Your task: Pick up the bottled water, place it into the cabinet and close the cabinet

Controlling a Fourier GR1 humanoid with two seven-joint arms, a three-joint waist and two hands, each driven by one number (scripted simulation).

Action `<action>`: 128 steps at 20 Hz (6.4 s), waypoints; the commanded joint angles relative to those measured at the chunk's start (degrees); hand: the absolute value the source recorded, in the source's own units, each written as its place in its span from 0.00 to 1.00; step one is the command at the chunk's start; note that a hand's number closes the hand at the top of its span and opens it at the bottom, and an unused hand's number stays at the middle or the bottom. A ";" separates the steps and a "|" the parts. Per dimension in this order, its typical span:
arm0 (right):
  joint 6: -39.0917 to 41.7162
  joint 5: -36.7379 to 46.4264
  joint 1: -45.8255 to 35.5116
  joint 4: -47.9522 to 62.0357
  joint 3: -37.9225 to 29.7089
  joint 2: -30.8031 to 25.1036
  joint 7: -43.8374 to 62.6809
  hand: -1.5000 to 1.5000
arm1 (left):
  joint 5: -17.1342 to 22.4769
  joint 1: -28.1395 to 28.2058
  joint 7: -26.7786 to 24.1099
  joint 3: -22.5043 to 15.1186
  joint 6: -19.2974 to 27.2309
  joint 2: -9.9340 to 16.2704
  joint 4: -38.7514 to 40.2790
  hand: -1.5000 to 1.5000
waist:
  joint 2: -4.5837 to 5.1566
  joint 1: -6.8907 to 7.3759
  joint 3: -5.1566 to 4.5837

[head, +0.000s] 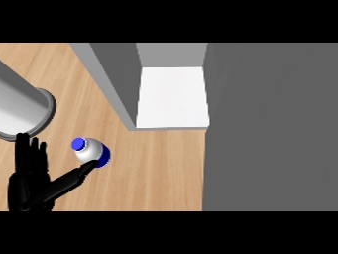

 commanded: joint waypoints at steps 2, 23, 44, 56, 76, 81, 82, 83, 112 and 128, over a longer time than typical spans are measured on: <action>-1.27 2.15 4.24 -11.46 2.69 -1.28 4.41 0.00 | 6.53 -1.45 -10.54 1.78 -3.21 -0.03 12.08 0.00 | 0.07 0.12 -0.02; 0.46 2.21 10.57 -8.16 0.27 -5.92 -7.64 0.00 | 13.85 -25.23 -42.75 16.09 -23.59 1.02 63.98 1.00 | 0.39 -0.80 -0.03; -3.39 4.14 12.10 -8.97 4.66 -6.07 -7.15 0.00 | -5.60 -23.52 -58.34 -1.33 -28.35 1.89 68.56 1.00 | 0.23 0.64 0.07; -3.25 4.74 14.00 -5.57 4.70 -6.98 -12.92 0.00 | 7.06 -25.26 -39.92 -18.47 -20.27 0.00 50.76 1.00 | -0.20 -0.27 0.12; -0.19 -2.58 14.94 -4.88 -4.88 -9.09 -15.57 0.00 | 19.54 -52.92 -17.28 -27.23 3.96 -0.03 53.24 1.00 | 0.48 -1.04 0.11; 1.51 -4.39 16.98 -6.40 -5.31 -9.61 -15.35 0.00 | 23.78 -60.34 -16.81 -22.41 1.53 -0.03 61.57 1.00 | 0.85 -1.76 0.08; 2.45 -5.04 16.93 -4.36 -7.03 -10.00 -17.52 0.00 | 24.24 -60.58 -18.58 -21.93 3.53 -0.03 64.71 1.00 | 1.04 -2.64 0.10; 2.14 -5.29 17.03 -3.89 -8.07 -9.52 -17.99 0.00 | 22.50 -63.61 -16.95 -20.66 4.63 -0.03 65.71 1.00 | 0.79 -1.86 0.13; 6.85 -1.44 16.86 -2.80 -6.68 -9.04 -21.39 0.00 | 25.02 -73.33 -37.03 -11.48 0.74 -0.01 75.61 1.00 | 1.23 -2.64 -0.02; 6.07 0.72 19.16 -8.54 -3.81 -9.38 -17.63 0.00 | 38.25 -55.64 -33.36 -30.68 -10.07 -0.03 53.43 0.00 | -0.37 -0.65 -0.02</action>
